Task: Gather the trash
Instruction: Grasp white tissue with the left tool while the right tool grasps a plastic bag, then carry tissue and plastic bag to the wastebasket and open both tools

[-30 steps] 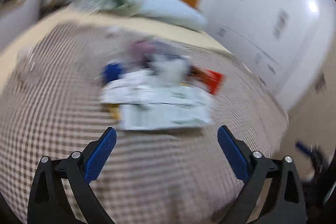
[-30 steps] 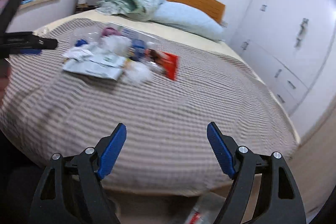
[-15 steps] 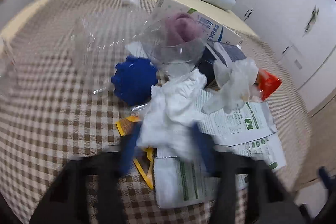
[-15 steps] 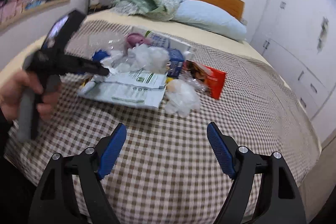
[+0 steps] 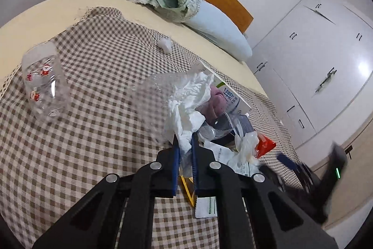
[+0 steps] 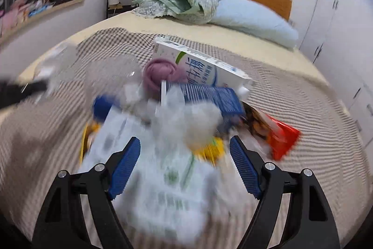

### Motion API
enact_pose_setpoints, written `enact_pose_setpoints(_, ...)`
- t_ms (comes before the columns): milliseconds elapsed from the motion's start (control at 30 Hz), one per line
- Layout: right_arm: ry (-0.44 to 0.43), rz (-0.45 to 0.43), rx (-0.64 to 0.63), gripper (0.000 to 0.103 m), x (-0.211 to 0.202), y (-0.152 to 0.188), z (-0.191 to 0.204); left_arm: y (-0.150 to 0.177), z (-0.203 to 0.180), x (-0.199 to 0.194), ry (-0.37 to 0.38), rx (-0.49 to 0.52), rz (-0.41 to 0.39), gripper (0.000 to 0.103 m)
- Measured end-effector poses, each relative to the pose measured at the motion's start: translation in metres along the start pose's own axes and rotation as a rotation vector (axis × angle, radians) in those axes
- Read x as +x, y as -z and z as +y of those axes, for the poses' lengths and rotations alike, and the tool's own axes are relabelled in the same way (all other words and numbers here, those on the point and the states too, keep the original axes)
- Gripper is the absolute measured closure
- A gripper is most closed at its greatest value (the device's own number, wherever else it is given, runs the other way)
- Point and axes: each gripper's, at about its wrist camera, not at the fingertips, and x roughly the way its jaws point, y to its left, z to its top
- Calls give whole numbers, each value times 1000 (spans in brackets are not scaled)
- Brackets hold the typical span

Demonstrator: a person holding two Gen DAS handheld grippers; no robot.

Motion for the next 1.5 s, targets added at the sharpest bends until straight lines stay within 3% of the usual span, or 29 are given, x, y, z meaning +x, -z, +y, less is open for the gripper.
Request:
enact_pose_setpoints(67, -11, 61, 43, 28, 29, -13, -6, -3, -3, 0, -5, 10, 1, 97)
enact_pose_setpoints(100, -24, 102, 82, 41, 44, -16, -11, -2, -4, 1, -5, 19, 3, 97)
enact_pose_setpoints(133, -49, 130, 112, 60, 50, -17, -15, -1, -5, 3, -4, 22, 5, 97)
enact_pose_setpoints(167, -84, 148, 160, 67, 53, -16, -19, -2, -7, 8, -4, 23, 8, 97)
enact_pose_setpoints(233, -116, 118, 220, 91, 42, -14, -24, -5, -4, 14, 2, 16, 24, 97)
enact_pose_setpoints(467, -154, -50, 257, 98, -50, -21, -39, -5, -12, 2, -3, 24, 2, 97)
enact_pose_setpoints(600, -141, -121, 237, 98, -108, -18, -58, 8, -44, -39, 12, 41, -43, 97)
enact_pose_setpoints(767, -100, -182, 266, 98, -186, 21, -109, 52, -119, -86, 56, 142, -36, 97)
enact_pose_setpoints(967, -11, -175, 349, 98, -257, 117, -185, 131, -212, -89, 192, 252, 106, 97)
enact_pose_setpoints(1167, 91, -95, 475, 98, -306, 242, -247, 231, -319, -49, 281, 446, 331, 97)
enact_pose_setpoints(1267, 110, -24, 570, 98, -307, 314, -263, 299, -361, -10, 300, 560, 490, 97)
enact_pose_setpoints(1500, 110, 303, 817, 98, -240, 492, -272, 416, -380, 75, 239, 684, 762, 97)
